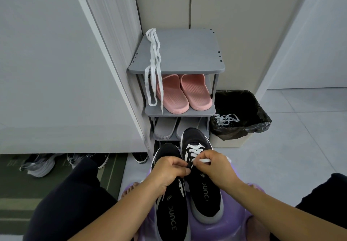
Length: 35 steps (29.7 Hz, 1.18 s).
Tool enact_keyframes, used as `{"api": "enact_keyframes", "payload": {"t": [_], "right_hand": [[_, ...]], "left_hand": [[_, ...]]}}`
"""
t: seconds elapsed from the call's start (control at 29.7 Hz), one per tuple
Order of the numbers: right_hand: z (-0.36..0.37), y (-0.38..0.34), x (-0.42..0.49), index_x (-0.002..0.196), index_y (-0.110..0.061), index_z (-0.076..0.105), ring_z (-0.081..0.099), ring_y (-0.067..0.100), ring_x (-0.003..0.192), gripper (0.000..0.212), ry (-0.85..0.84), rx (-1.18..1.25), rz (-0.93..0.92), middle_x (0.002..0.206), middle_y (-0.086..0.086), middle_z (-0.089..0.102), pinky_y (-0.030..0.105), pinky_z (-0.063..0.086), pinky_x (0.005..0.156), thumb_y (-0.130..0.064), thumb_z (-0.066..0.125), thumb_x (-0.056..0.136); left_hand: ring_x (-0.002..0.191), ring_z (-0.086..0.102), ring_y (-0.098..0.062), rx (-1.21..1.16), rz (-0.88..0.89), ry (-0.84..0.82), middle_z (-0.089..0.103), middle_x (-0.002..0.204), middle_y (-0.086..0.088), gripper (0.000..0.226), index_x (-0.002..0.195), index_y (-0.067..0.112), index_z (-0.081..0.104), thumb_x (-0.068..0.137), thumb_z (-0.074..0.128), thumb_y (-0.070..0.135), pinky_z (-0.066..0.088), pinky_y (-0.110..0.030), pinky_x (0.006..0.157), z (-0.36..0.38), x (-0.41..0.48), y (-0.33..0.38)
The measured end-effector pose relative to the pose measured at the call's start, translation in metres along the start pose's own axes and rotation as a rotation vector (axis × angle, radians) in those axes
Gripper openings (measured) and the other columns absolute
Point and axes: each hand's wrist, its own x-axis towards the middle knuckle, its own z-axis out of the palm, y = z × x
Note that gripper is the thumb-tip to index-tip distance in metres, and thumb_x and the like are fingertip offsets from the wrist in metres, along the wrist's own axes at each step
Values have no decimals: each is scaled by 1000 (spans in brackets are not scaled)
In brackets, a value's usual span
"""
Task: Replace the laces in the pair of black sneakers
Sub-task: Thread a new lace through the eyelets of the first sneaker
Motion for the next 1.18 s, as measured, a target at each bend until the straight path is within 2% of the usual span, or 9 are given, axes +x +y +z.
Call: {"api": "enact_keyframes", "payload": {"t": [0.3, 0.47, 0.61, 0.74, 0.88, 0.98, 1.05, 1.11, 1.18], "right_hand": [[0, 2, 1, 74, -19, 64, 56, 2, 67, 10, 27, 130, 53, 73, -9, 63, 6, 41, 59, -18, 67, 83], [0, 2, 1, 79, -12, 66, 53, 0, 63, 6, -31, 39, 12, 75, -5, 61, 7, 41, 59, -17, 67, 82], [-6, 4, 3, 79, -13, 67, 52, -5, 56, 8, -127, 32, 62, 70, -4, 60, 5, 39, 55, -20, 68, 83], [-6, 4, 8, 77, -21, 66, 55, 4, 70, 7, -197, -12, 45, 82, -2, 66, 5, 39, 60, -23, 67, 84], [-16, 1, 17, 89, -27, 59, 49, -1, 68, 14, -268, -168, -40, 75, -14, 54, 9, 36, 61, -23, 69, 81], [-35, 2, 24, 98, -26, 56, 48, 5, 65, 26, -367, -193, -4, 72, -8, 53, 17, 37, 64, -28, 73, 78], [-45, 3, 27, 94, -24, 60, 53, 10, 69, 20, -366, -127, 17, 73, -2, 58, 26, 42, 70, -30, 72, 79], [-50, 2, 31, 90, -24, 61, 55, 13, 72, 10, -258, -69, -2, 72, -2, 60, 33, 47, 75, -24, 68, 83], [-52, 1, 33, 92, -21, 59, 56, 14, 73, 9, -133, 22, -12, 69, -3, 60, 33, 47, 81, -14, 63, 86]], "left_hand": [[51, 55, -1, -7, 0, -1, 62, 66, -2, 19, 93, 6, 66, 76, 71, -1, 43, -5, 54, 1, -1, 2], [57, 58, -2, 0, 4, 9, 64, 69, 1, 17, 89, 10, 67, 75, 74, 5, 43, -4, 56, 0, -4, 1], [50, 53, 3, -34, 24, -15, 64, 68, 2, 1, 84, 11, 66, 84, 66, 12, 40, -4, 51, 0, -5, 5], [44, 51, 6, -30, 62, -13, 60, 66, -2, 10, 79, 9, 60, 86, 62, 3, 38, -4, 49, 2, -6, 8], [53, 55, 0, -48, 44, 40, 64, 70, -2, 17, 75, 12, 54, 89, 55, 1, 37, -6, 46, 2, -5, 10], [52, 61, -3, -165, 19, 134, 69, 67, 2, 20, 74, 12, 50, 89, 50, -1, 36, -16, 47, -11, -3, 21], [43, 57, -2, -246, 58, 256, 66, 55, 3, 21, 72, 10, 50, 89, 46, -3, 35, -19, 47, -35, 0, 33], [35, 48, -3, -325, 124, 480, 56, 41, 3, 24, 68, 6, 50, 88, 42, -3, 34, -18, 42, -76, 5, 43], [40, 44, -12, -356, 214, 772, 49, 46, -4, 18, 71, 1, 48, 87, 39, -1, 33, -18, 39, -121, 7, 48]]}}
